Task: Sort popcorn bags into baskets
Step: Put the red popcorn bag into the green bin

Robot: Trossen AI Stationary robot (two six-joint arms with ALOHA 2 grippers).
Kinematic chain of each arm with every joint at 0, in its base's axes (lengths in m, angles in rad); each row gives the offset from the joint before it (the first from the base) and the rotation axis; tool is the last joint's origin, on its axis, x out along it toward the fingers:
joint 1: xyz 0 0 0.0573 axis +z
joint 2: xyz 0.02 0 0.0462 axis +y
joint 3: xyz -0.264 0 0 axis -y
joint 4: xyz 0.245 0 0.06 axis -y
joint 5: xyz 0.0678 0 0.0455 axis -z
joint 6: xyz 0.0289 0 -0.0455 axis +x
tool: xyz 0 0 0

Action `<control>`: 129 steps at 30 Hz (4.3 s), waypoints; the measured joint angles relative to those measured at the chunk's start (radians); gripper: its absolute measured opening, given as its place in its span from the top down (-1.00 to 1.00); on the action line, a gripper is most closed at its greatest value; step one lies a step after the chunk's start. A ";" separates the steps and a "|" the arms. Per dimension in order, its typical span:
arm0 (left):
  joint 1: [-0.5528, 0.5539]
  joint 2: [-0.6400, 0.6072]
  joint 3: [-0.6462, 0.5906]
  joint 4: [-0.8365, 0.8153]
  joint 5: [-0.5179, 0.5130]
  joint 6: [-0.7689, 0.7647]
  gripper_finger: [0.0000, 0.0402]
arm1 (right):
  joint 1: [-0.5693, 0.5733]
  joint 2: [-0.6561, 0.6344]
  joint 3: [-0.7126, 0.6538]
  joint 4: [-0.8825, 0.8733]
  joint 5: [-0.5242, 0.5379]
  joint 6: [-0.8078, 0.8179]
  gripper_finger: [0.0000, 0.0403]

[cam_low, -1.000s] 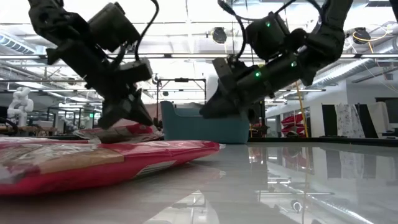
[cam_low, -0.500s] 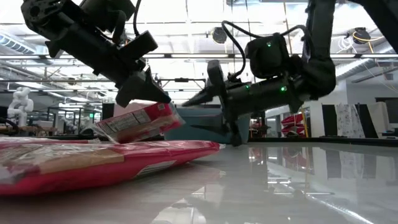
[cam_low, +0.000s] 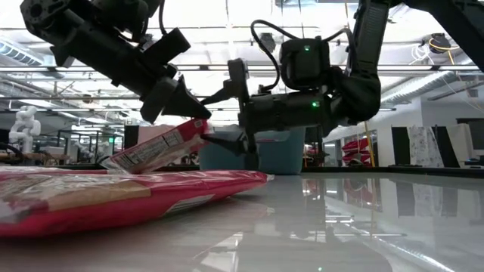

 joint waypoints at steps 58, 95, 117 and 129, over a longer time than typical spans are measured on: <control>0.252 -0.508 -0.345 -0.279 0.725 -0.534 -0.23 | 0.089 -0.243 -0.077 -0.397 0.011 -1.160 1.00; 0.361 -0.507 0.015 -0.596 0.695 -0.168 0.93 | 0.146 -0.699 -0.182 -0.941 0.546 -1.158 0.19; 0.686 0.030 0.867 -1.016 0.656 0.509 0.93 | 0.307 -0.953 -0.667 -0.510 0.396 -0.910 -0.02; 0.791 0.309 1.027 -1.126 0.609 0.673 0.89 | 0.350 -0.952 -0.667 -0.538 0.399 -0.884 -0.02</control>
